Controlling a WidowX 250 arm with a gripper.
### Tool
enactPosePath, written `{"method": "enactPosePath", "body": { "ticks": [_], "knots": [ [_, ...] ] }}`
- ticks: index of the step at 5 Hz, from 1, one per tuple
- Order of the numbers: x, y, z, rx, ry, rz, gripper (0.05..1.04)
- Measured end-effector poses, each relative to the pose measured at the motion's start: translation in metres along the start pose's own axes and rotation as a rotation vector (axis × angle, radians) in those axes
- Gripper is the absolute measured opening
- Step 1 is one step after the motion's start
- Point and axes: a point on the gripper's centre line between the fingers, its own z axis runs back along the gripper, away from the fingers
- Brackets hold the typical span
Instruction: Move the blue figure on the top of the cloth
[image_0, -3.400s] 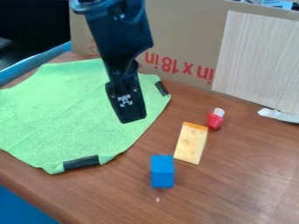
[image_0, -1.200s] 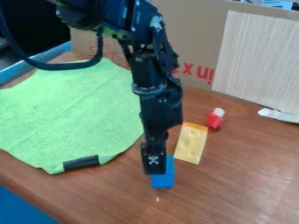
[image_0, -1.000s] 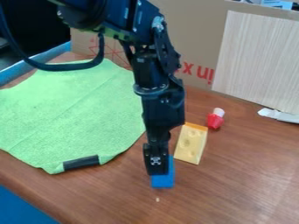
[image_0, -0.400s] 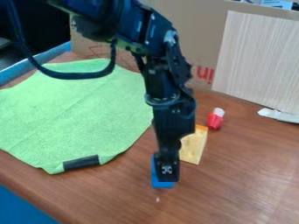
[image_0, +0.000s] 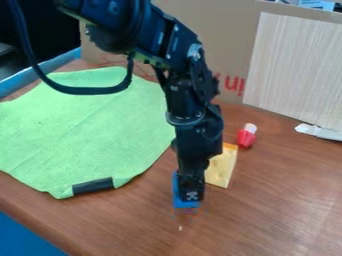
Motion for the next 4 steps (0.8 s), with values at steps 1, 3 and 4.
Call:
{"method": "enactPosePath", "body": {
  "ticks": [1, 3, 4],
  "knots": [
    [0.001, 0.001, -0.001, 0.014, -0.012, 0.007, 0.571],
    [-0.005, 0.004, 0.012, -0.015, -0.033, 0.070, 0.571],
    [-0.006, 0.023, 0.036, -0.015, -0.105, 0.172, 0.571]
  ]
}}
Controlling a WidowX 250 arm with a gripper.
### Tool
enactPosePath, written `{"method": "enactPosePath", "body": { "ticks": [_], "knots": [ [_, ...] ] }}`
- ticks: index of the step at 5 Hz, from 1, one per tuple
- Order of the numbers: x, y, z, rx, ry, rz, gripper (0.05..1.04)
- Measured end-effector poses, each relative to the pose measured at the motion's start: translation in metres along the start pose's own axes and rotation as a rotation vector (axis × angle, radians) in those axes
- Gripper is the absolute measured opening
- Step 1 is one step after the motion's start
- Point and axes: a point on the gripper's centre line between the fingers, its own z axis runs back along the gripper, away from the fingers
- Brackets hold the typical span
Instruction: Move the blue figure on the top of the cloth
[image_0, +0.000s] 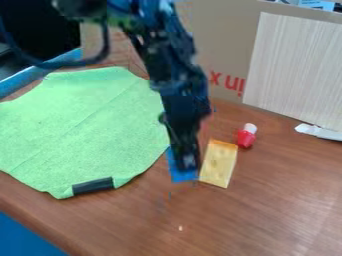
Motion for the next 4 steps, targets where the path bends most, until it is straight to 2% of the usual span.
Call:
{"method": "enactPosePath", "body": {
  "ticks": [1, 2, 3, 4],
  "knots": [
    [0.006, 0.026, 0.024, -0.008, -0.073, 0.110, 0.571],
    [0.009, 0.063, 0.033, 0.017, -0.113, 0.227, 0.571],
    [0.010, 0.097, 0.027, 0.046, -0.125, 0.322, 0.571],
    [0.008, 0.137, 0.025, 0.101, -0.143, 0.432, 0.571]
  ]
}}
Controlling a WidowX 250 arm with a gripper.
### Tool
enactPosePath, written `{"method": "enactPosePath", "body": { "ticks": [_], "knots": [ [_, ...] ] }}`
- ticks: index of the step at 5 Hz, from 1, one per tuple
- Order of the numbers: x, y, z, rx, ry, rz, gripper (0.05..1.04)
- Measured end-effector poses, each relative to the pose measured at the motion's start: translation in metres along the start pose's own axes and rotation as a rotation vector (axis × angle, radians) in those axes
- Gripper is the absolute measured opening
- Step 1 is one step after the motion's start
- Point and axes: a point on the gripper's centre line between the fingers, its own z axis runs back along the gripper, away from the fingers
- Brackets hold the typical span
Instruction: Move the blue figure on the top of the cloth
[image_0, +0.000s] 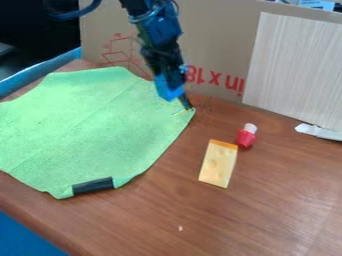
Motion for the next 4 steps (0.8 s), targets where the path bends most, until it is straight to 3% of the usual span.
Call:
{"method": "enactPosePath", "body": {
  "ticks": [2, 4],
  "knots": [
    [0.001, 0.037, -0.024, 0.072, 0.052, 0.085, 0.571],
    [-0.005, 0.053, -0.015, 0.139, 0.080, 0.134, 0.571]
  ]
}}
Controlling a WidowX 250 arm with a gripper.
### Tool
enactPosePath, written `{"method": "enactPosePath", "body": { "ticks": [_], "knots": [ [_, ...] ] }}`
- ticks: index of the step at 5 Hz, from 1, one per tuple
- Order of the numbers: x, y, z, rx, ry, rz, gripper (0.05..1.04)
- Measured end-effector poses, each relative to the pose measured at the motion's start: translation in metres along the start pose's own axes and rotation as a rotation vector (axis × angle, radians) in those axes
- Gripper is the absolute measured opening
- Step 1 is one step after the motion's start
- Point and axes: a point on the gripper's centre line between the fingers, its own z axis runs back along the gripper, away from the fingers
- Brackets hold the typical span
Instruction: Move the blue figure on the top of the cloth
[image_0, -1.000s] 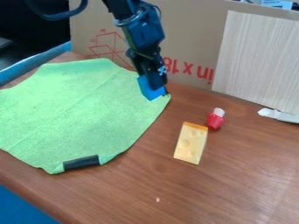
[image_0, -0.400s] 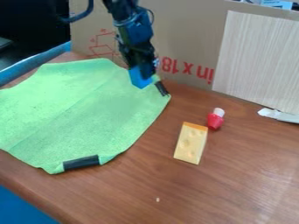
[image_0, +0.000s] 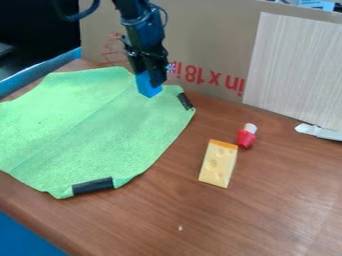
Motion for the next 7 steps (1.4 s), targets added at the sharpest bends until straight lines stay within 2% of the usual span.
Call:
{"method": "enactPosePath", "body": {
  "ticks": [2, 3, 4, 5, 6, 7],
  "knots": [
    [-0.002, 0.004, -0.001, 0.027, 0.008, -0.013, 0.571],
    [-0.010, 0.001, -0.008, 0.005, 0.024, -0.021, 0.571],
    [-0.012, 0.002, -0.008, 0.008, 0.029, -0.029, 0.571],
    [-0.019, 0.002, -0.019, 0.002, 0.055, -0.033, 0.669],
    [-0.022, 0.003, -0.023, 0.012, 0.057, -0.011, 0.926],
    [-0.025, 0.002, -0.022, 0.002, 0.077, 0.007, 1.005]
  ]
}}
